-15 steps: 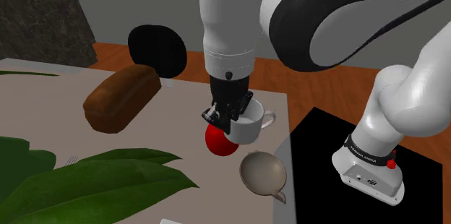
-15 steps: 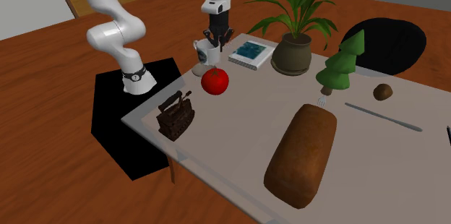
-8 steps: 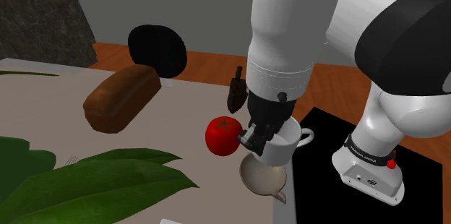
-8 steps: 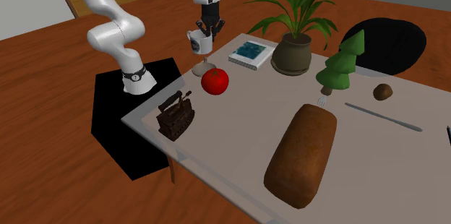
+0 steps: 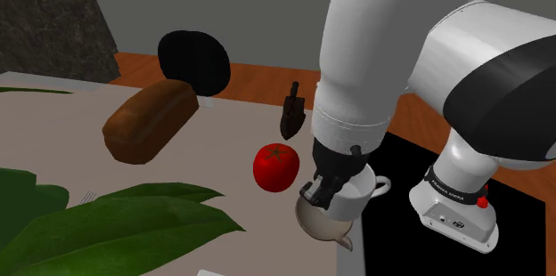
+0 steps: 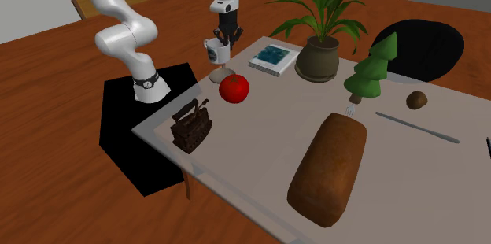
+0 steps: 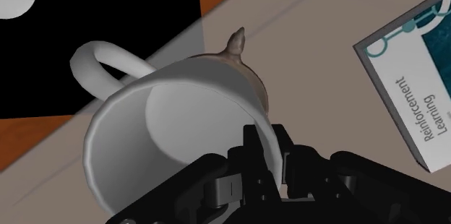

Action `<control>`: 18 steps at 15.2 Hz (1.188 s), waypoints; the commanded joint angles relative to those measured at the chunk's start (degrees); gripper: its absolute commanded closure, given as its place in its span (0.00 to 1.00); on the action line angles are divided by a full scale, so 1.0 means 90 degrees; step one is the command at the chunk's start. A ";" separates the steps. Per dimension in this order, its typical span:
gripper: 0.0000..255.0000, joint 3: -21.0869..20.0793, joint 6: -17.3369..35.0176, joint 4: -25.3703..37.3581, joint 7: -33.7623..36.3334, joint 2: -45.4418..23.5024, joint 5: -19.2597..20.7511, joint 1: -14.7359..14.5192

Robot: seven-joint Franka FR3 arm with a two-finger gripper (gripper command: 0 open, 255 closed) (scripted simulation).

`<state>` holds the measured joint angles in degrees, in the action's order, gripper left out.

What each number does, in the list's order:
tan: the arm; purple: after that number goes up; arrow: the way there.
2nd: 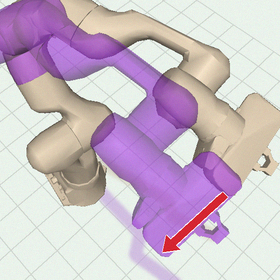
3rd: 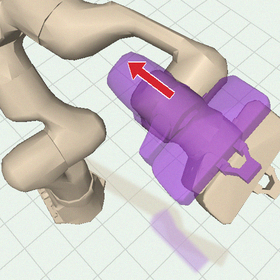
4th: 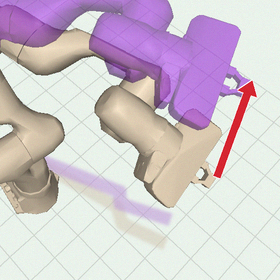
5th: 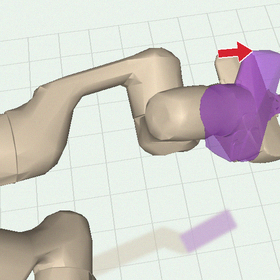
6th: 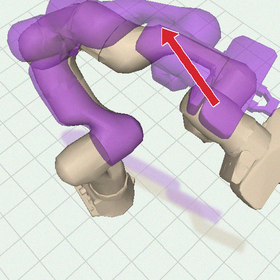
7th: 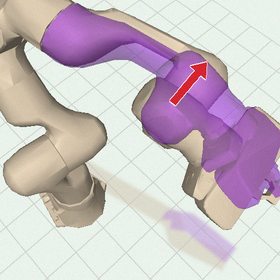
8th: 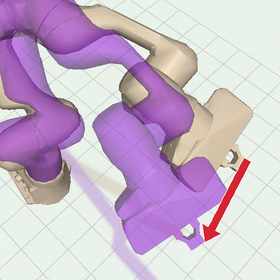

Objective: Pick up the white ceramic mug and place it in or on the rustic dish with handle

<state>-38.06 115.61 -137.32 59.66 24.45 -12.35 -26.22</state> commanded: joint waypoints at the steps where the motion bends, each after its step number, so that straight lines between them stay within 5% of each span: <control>1: 1.00 -0.0056 0.0192 -0.0120 0.0026 -0.0072 0.0005 0.0010; 8: 1.00 -0.0284 0.0912 -0.0517 0.0156 -0.0419 0.0075 0.0078; 16: 1.00 -0.0283 0.0912 -0.0517 0.0156 -0.0419 0.0075 0.0078; 17: 0.00 -0.0283 0.0912 -0.0517 0.0156 -0.0419 0.0075 0.0078; 18: 0.00 -0.0283 0.0912 -0.0517 0.0157 -0.0419 0.0075 0.0078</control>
<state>-40.61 123.82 -141.98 61.07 20.68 -11.68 -25.52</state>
